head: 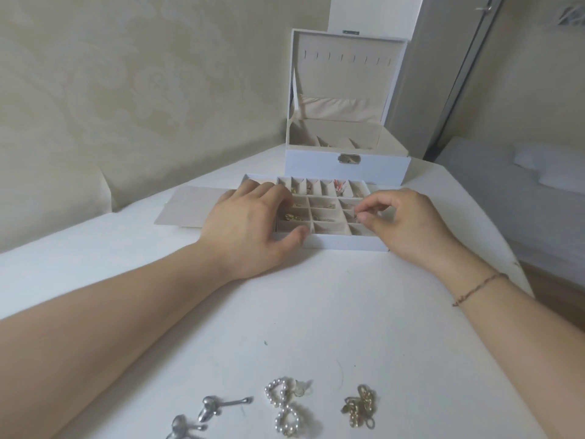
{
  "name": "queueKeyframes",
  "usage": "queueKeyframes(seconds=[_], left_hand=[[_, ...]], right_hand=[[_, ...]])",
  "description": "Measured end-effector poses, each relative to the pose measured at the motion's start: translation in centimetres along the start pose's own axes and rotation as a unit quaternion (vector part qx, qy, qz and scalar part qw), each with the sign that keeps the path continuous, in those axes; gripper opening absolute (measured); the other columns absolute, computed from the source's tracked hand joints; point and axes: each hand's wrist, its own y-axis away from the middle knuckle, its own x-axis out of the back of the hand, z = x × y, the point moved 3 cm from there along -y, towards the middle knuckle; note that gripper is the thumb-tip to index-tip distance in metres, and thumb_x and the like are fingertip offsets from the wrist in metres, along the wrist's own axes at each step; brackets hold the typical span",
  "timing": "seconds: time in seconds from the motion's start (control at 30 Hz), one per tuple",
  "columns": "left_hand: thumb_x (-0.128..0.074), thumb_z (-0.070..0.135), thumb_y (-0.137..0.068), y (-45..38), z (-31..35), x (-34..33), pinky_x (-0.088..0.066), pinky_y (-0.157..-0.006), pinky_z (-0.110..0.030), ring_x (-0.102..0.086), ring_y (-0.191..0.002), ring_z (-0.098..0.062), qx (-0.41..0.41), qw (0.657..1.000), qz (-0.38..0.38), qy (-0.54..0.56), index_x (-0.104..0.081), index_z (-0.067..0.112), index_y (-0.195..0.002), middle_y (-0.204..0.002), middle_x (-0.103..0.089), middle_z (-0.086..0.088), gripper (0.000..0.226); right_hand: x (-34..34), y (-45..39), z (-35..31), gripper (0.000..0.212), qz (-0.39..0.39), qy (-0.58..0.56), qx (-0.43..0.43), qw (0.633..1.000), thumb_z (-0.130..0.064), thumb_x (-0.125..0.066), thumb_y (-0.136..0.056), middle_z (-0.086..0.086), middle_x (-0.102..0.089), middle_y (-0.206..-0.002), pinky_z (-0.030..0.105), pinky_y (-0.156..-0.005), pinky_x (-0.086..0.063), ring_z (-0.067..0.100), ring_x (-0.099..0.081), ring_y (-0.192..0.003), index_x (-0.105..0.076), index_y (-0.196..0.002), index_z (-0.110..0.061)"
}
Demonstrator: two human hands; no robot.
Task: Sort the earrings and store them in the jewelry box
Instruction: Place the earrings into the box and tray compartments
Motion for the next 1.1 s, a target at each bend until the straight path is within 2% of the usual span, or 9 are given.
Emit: queueKeyframes(seconds=[0.13,0.2,0.3,0.37,0.43,0.6,0.77,0.97,1.1], left_hand=[[-0.032,0.064,-0.079,-0.1,-0.1,-0.1,-0.042,-0.086,-0.037,-0.051,-0.104,-0.023,0.003,1.000,0.002,0.009,-0.055,0.022,-0.106,-0.105,-0.064,0.006,0.055],[-0.032,0.063,-0.080,-0.1,-0.2,-0.2,-0.041,-0.085,-0.036,-0.051,-0.105,-0.023,0.003,1.000,0.003,0.007,-0.055,0.022,-0.107,-0.105,-0.064,0.005,0.054],[-0.033,0.062,-0.080,0.0,-0.4,-0.3,-0.040,-0.084,-0.036,-0.051,-0.106,-0.023,0.004,1.000,0.002,0.003,-0.055,0.023,-0.107,-0.106,-0.064,0.006,0.052],[-0.033,0.061,-0.080,-0.1,-0.4,-0.3,-0.040,-0.085,-0.035,-0.052,-0.106,-0.023,0.003,1.000,0.001,0.001,-0.055,0.023,-0.107,-0.107,-0.064,0.006,0.052],[-0.033,0.061,-0.080,-0.1,-0.4,-0.4,-0.040,-0.084,-0.035,-0.052,-0.106,-0.023,0.001,1.000,0.003,0.001,-0.055,0.022,-0.108,-0.107,-0.064,0.006,0.052],[-0.033,0.060,-0.081,-0.2,-0.4,-0.4,-0.041,-0.083,-0.036,-0.052,-0.104,-0.024,0.001,1.000,0.006,-0.002,-0.056,0.021,-0.107,-0.104,-0.064,0.005,0.052],[-0.034,0.060,-0.081,-0.2,-0.4,-0.4,-0.042,-0.083,-0.036,-0.052,-0.103,-0.024,0.002,1.000,0.008,-0.001,-0.056,0.021,-0.106,-0.103,-0.064,0.006,0.051],[-0.036,0.058,-0.082,-0.1,-0.3,-0.2,-0.041,-0.084,-0.036,-0.051,-0.104,-0.024,0.006,1.000,0.008,0.006,-0.056,0.021,-0.105,-0.103,-0.064,0.006,0.047],[-0.034,0.059,-0.081,-0.1,-0.3,-0.2,-0.040,-0.084,-0.035,-0.051,-0.104,-0.023,0.004,1.000,0.006,0.005,-0.056,0.021,-0.105,-0.104,-0.064,0.006,0.050]], right_hand=[[1.2,1.3,-1.5,0.009,0.062,0.079,0.107,0.989,-0.020,-0.071,-0.084,-0.018,-0.065,-0.080,0.016,-0.079,-0.036,0.018,-0.056,-0.092,-0.073,-0.088,-0.027],[2.1,2.9,-3.7,0.005,0.047,-0.007,0.186,0.981,-0.021,-0.071,-0.081,-0.007,-0.067,-0.074,0.026,-0.076,-0.044,0.020,-0.058,-0.078,-0.073,-0.085,-0.022],[2.2,5.4,-7.2,0.012,-0.225,-0.184,0.207,0.934,-0.028,-0.077,-0.075,-0.006,-0.061,-0.068,0.035,-0.064,-0.044,0.016,-0.052,-0.064,-0.074,-0.086,-0.024],[1.8,6.9,-8.5,0.025,-0.423,-0.176,0.206,0.865,-0.027,-0.084,-0.069,-0.009,-0.057,-0.071,0.039,-0.068,-0.044,0.015,-0.051,-0.069,-0.075,-0.092,-0.026],[1.4,7.6,-8.9,0.034,-0.510,-0.134,0.208,0.824,-0.023,-0.087,-0.067,-0.006,-0.057,-0.078,0.038,-0.077,-0.044,0.015,-0.052,-0.079,-0.075,-0.099,-0.027],[0.6,8.1,-8.9,0.032,-0.538,-0.098,0.191,0.816,-0.020,-0.085,-0.070,-0.007,-0.054,-0.085,0.019,-0.085,-0.038,0.011,-0.050,-0.094,-0.077,-0.100,-0.029],[0.1,8.1,-9.0,0.014,-0.523,-0.077,0.170,0.831,-0.019,-0.083,-0.073,-0.006,-0.056,-0.083,0.013,-0.082,-0.037,0.010,-0.051,-0.095,-0.079,-0.086,-0.024],[0.2,7.6,-8.8,0.008,-0.495,-0.104,0.148,0.850,-0.013,-0.079,-0.077,-0.006,-0.060,-0.089,0.030,-0.083,-0.047,0.017,-0.055,-0.092,-0.076,-0.083,-0.017],[0.9,7.6,-9.0,0.010,-0.500,-0.159,0.150,0.838,-0.008,-0.079,-0.076,-0.007,-0.064,-0.092,0.034,-0.081,-0.050,0.020,-0.060,-0.089,-0.075,-0.083,-0.014]])
